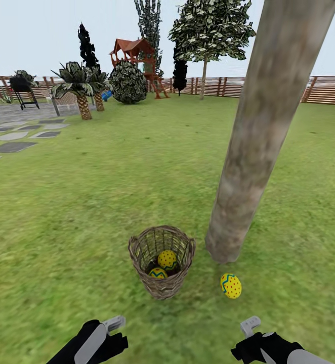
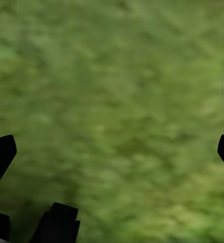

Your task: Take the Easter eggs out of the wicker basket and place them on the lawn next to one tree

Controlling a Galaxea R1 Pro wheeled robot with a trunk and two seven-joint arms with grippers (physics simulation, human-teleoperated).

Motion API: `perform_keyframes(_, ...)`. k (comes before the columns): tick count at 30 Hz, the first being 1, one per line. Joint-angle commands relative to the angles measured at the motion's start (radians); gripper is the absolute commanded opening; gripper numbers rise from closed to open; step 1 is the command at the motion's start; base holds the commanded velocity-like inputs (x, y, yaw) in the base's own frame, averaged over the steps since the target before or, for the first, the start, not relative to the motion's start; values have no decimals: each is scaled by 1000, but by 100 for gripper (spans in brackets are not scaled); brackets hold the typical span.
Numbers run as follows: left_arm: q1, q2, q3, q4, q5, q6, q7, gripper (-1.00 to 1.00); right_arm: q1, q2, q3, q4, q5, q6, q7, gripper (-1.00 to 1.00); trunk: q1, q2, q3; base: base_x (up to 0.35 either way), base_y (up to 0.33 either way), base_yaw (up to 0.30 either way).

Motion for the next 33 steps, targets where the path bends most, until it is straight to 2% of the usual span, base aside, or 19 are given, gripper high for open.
perform_keyframes(1,-1,1,-6,-2,10,0,10,100,0,0,-9,-1,7,4,4,100,-4,7,2,0,0,0)
perform_keyframes(7,-1,2,-6,0,10,0,11,100,0,0,-8,-1,7,3,4,100,-27,49,21,0,0,0)
perform_keyframes(15,-1,2,-8,3,9,-3,11,100,0,0,-8,-2,10,5,4,100,-27,49,21,0,0,0)
perform_keyframes(17,-1,0,-5,31,9,-3,10,100,0,0,-7,-2,13,5,4,100,-27,49,21,0,0,58)
perform_keyframes(21,-1,0,-4,65,7,-4,9,100,0,1,-7,-2,14,6,2,100,-27,49,21,0,0,226)
perform_keyframes(29,-1,-1,-3,70,7,-4,8,100,0,1,-7,-1,15,6,1,100,-27,49,21,0,0,288)
perform_keyframes(33,-1,-1,-3,70,8,-4,8,100,0,1,-7,-1,15,6,2,100,-27,49,21,0,0,124)
